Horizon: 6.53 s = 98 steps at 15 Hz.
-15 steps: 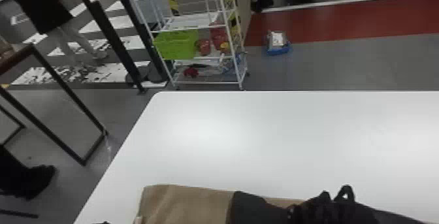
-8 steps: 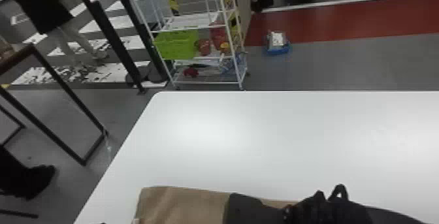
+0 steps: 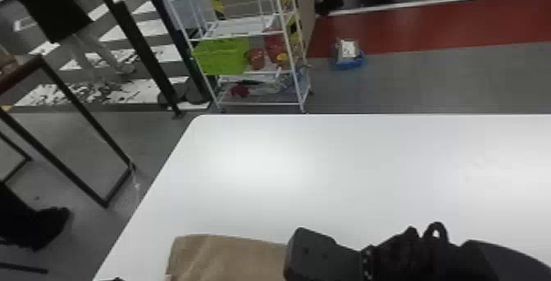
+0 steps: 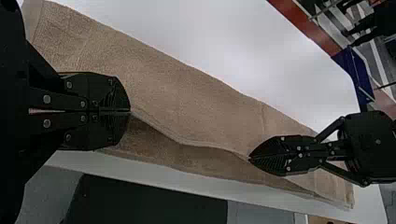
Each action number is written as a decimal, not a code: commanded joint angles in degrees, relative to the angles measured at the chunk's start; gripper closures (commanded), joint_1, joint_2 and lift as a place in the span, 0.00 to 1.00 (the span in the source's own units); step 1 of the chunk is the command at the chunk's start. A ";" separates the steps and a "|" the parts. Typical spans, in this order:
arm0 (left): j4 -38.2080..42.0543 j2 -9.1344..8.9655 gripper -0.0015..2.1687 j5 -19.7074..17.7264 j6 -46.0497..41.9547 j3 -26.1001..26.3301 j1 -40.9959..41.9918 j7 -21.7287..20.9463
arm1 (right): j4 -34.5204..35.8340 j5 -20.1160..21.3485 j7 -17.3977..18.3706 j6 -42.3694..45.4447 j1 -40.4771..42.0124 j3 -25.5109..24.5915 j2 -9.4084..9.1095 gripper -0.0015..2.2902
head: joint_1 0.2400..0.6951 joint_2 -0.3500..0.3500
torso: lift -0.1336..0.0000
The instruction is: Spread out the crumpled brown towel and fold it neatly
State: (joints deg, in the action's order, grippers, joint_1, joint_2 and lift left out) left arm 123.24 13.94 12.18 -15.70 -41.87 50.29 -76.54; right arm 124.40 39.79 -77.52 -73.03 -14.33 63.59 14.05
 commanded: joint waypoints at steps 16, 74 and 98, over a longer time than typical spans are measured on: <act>-2.74 0.04 0.01 0.04 -0.16 0.65 -1.86 2.88 | -4.17 -7.80 -0.80 0.82 3.35 -6.98 -1.48 0.02 | 1.00 1.00 | 0.08; -3.62 4.43 0.74 -26.42 72.79 -4.10 -11.97 21.52 | -4.96 -47.61 32.34 11.19 16.44 -77.30 -2.10 0.04 | 1.00 0.99 | 0.08; 28.37 -3.04 0.78 -21.58 101.79 -4.80 -11.45 23.89 | -7.16 -49.19 32.61 24.38 19.87 -73.25 -1.13 0.04 | 1.00 1.00 | 0.08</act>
State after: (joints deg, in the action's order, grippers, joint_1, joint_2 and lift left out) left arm 146.26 11.98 -9.01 81.02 -48.55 38.71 -52.74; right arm 117.40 -9.39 -44.92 -48.99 5.57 -10.09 12.91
